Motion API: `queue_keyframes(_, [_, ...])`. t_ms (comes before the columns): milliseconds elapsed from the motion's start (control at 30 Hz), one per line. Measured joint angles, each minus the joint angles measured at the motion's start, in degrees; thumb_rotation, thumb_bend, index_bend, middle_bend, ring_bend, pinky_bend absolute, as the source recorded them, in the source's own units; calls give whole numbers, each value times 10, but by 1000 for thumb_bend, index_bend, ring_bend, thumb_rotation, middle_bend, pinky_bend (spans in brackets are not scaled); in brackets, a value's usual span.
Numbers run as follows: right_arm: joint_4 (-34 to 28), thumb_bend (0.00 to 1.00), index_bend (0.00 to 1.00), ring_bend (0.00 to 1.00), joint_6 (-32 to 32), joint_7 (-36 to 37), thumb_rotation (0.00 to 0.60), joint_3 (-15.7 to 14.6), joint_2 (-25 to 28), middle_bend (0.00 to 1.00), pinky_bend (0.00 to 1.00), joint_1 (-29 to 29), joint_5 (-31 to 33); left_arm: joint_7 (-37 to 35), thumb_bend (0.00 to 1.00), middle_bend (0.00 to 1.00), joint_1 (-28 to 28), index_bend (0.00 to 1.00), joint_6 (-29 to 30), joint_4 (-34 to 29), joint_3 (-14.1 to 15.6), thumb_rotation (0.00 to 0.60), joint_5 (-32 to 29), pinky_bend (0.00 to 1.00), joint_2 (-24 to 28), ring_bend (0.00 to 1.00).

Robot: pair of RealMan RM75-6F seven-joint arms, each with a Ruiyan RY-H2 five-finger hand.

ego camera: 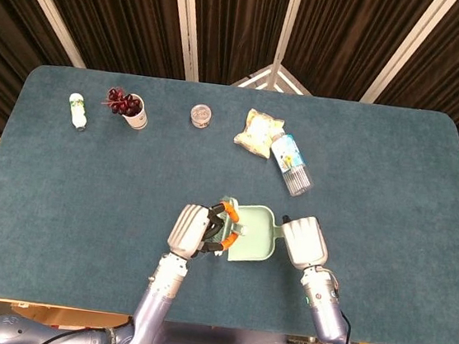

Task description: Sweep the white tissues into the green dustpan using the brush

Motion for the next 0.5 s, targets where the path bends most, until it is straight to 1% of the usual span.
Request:
queue_keyframes(167, [1, 502, 697, 817, -2, -2, 600, -2, -3, 848, 813, 1, 4, -17, 646, 1000, -2, 775, -6, -17, 3, 600, 9, 1000, 11, 1000])
queue_keyframes(367, [1, 503, 697, 818, -3, -4, 600, 2, -1, 848, 813, 4, 8, 7, 645, 1000, -3, 779, -8, -38, 2, 600, 9, 1000, 24, 1000])
queue_keyframes(500, [1, 503, 697, 817, 0, 0, 600, 0, 1, 847, 813, 2, 8, 33, 645, 1000, -3, 785, -9, -63, 1, 600, 10, 1000, 46, 1000])
